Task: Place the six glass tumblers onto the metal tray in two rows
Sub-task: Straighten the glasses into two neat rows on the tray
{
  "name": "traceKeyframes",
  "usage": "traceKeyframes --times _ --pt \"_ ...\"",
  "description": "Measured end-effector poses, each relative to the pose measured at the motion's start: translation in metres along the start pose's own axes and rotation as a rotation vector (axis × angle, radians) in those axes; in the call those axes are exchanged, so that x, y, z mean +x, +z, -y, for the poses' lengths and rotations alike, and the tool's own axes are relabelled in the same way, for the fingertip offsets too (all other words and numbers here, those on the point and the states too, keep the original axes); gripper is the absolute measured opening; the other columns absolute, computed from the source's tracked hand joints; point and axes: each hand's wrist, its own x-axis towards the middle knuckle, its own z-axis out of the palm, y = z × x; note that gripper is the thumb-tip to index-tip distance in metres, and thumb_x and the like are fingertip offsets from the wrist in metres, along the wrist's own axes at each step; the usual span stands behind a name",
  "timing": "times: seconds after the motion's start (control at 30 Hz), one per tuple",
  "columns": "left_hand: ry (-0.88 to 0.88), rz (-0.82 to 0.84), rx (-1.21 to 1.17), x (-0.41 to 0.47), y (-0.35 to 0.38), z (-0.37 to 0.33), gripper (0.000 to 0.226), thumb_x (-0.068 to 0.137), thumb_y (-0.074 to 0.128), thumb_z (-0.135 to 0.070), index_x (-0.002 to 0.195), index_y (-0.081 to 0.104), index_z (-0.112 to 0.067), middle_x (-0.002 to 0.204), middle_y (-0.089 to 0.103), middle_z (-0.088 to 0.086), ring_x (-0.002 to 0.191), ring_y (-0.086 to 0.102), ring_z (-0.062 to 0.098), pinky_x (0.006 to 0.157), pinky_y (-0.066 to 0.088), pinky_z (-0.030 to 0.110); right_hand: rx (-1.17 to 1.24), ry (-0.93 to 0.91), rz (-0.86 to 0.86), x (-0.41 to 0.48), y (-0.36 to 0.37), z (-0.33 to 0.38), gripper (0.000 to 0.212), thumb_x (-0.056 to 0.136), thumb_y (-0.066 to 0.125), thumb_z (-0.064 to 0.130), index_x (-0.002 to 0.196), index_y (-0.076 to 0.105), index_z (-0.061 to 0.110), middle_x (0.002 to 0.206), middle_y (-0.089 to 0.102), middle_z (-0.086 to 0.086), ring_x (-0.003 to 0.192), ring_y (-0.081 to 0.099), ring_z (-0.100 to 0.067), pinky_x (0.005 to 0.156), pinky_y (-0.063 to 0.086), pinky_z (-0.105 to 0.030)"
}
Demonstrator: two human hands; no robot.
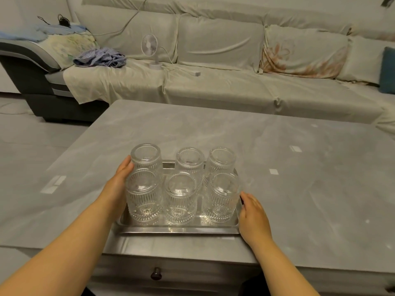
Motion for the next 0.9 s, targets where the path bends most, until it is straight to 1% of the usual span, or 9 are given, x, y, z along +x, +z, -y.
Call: traceKeyframes --times 0.2,0.3,0.47,0.53,0.63,0.67,0.73,0.8,0.9 --pt "-0.02 -0.019 0.012 0.001 0.013 0.002 0.044 0.091 0.037 -0.027 0.135 0.031 -0.024 0.142 0.038 -0.003 0.116 0.043 0.011 0.097 0.032 0.03 0.021 0.012 -0.005 0.0 0.0 0.0 0.042 0.093 0.027 0.01 0.135 0.034 0.012 0.145 0.037 -0.007 0.136 0.028 -0.021 0.115 0.023 -0.035" --pt "0.015 0.023 0.041 0.001 0.019 0.002 0.04 0.092 0.035 -0.025 0.131 0.037 -0.025 0.126 0.048 -0.007 0.098 0.053 0.0 0.083 0.04 0.024 0.036 0.016 -0.019 0.0 0.001 0.0 0.037 0.092 0.029 0.008 0.126 0.044 0.006 0.136 0.047 -0.012 0.128 0.038 -0.026 0.11 0.032 -0.041" --pt "0.042 0.017 0.043 0.001 0.022 0.003 0.029 0.092 0.034 -0.023 0.114 0.048 -0.035 0.098 0.058 -0.021 0.081 0.059 -0.008 0.074 0.042 0.023 0.045 0.027 -0.034 0.0 0.001 0.001 0.036 0.091 0.03 0.006 0.122 0.048 0.004 0.131 0.052 -0.014 0.124 0.042 -0.027 0.107 0.035 -0.043" --pt "0.049 0.021 0.042 0.001 0.023 0.003 0.029 0.091 0.035 -0.023 0.114 0.049 -0.035 0.1 0.058 -0.019 0.086 0.057 -0.005 0.077 0.043 0.025 0.051 0.031 -0.035 0.0 0.0 0.003 0.035 0.091 0.03 0.006 0.121 0.048 0.003 0.13 0.052 -0.015 0.123 0.043 -0.028 0.106 0.035 -0.043" --pt "0.023 0.022 0.063 0.002 0.024 0.001 0.038 0.091 0.037 -0.025 0.128 0.042 -0.028 0.118 0.051 -0.011 0.105 0.052 0.009 0.092 0.036 0.031 0.063 0.034 -0.037 -0.001 -0.001 0.004 0.035 0.091 0.031 0.007 0.121 0.048 0.004 0.129 0.053 -0.014 0.123 0.043 -0.028 0.106 0.035 -0.043" --pt "0.013 0.024 0.069 0.002 0.023 0.001 0.04 0.091 0.037 -0.026 0.13 0.039 -0.026 0.121 0.049 -0.009 0.108 0.05 0.011 0.093 0.036 0.031 0.068 0.037 -0.037 -0.002 -0.001 0.005 0.035 0.091 0.031 0.007 0.121 0.049 0.004 0.13 0.053 -0.014 0.123 0.043 -0.028 0.106 0.036 -0.043" --pt "0.015 0.043 0.063 0.001 0.021 0.002 0.039 0.091 0.036 -0.026 0.13 0.039 -0.026 0.115 0.053 -0.01 0.1 0.053 0.006 0.086 0.04 0.029 0.076 0.043 -0.036 -0.002 -0.002 0.006 0.034 0.091 0.032 0.008 0.12 0.049 0.004 0.129 0.053 -0.015 0.122 0.043 -0.029 0.106 0.036 -0.043" --pt "0.013 0.052 0.062 0.001 0.019 0.002 0.037 0.091 0.036 -0.025 0.128 0.041 -0.027 0.116 0.053 -0.009 0.096 0.053 0.002 0.088 0.038 0.03 0.077 0.048 -0.037 -0.003 -0.002 0.006 0.034 0.09 0.032 0.005 0.118 0.05 0.002 0.127 0.054 -0.017 0.12 0.044 -0.03 0.105 0.036 -0.044" --pt "-0.003 -0.011 0.162 0.003 0.014 -0.001 0.043 0.089 0.043 -0.023 0.132 0.036 -0.022 0.139 0.041 0.002 0.121 0.042 0.017 0.099 0.028 0.031 0.084 0.055 -0.042 -0.003 -0.002 0.006 0.033 0.089 0.032 0.004 0.116 0.051 0.001 0.125 0.054 -0.017 0.119 0.044 -0.031 0.104 0.037 -0.044"
